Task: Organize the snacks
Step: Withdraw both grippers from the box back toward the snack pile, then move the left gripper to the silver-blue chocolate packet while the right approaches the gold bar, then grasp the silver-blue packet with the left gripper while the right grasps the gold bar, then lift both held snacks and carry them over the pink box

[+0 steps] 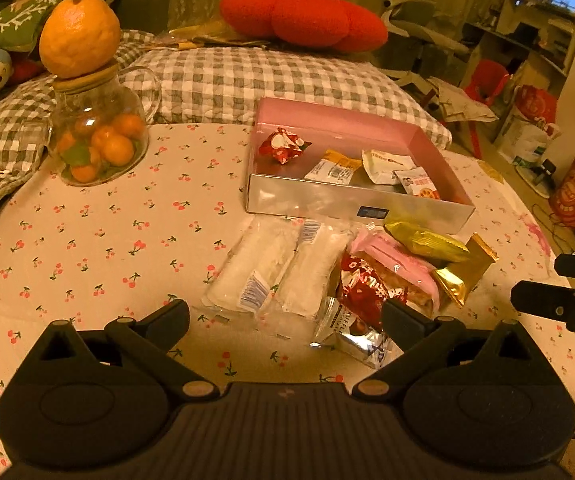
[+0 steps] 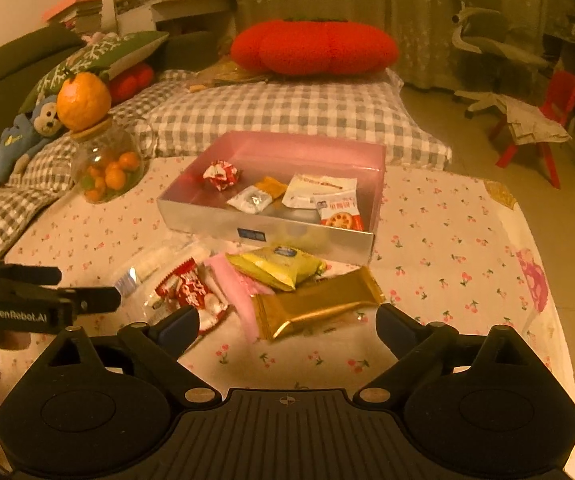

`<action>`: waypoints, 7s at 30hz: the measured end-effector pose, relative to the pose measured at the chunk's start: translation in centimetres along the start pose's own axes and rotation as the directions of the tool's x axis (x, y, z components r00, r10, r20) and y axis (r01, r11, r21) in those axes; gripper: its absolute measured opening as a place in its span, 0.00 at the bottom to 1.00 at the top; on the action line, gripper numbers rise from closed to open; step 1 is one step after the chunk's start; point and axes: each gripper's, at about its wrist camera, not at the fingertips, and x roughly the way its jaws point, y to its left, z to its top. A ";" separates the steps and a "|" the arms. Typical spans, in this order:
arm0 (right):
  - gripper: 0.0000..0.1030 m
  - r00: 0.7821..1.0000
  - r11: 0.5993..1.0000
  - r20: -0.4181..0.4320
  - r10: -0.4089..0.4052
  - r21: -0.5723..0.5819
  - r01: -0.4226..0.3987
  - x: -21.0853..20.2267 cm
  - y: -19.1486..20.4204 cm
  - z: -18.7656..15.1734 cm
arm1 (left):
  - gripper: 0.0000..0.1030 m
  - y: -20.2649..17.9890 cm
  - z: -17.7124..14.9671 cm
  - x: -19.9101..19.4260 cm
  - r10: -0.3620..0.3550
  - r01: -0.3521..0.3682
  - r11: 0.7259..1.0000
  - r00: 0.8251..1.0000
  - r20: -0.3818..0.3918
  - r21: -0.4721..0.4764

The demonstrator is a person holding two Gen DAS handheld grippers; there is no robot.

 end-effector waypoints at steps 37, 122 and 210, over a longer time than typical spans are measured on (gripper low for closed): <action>0.94 0.991 0.986 -0.121 -0.062 0.147 0.080 6.6 -2.0 0.1 | 0.47 -2.6 -3.1 3.6 -0.125 0.140 0.951 0.990 -0.071 0.275; 0.26 0.985 0.996 -0.157 -0.076 0.032 0.082 6.1 -3.7 -2.5 | 0.25 0.1 -2.0 2.3 -0.064 0.085 0.990 0.983 -0.171 0.114; 0.27 0.985 0.962 -0.171 -0.004 0.270 0.050 17.1 -4.7 11.0 | 0.24 -3.3 12.4 12.7 0.108 -0.099 0.988 0.992 -0.065 0.117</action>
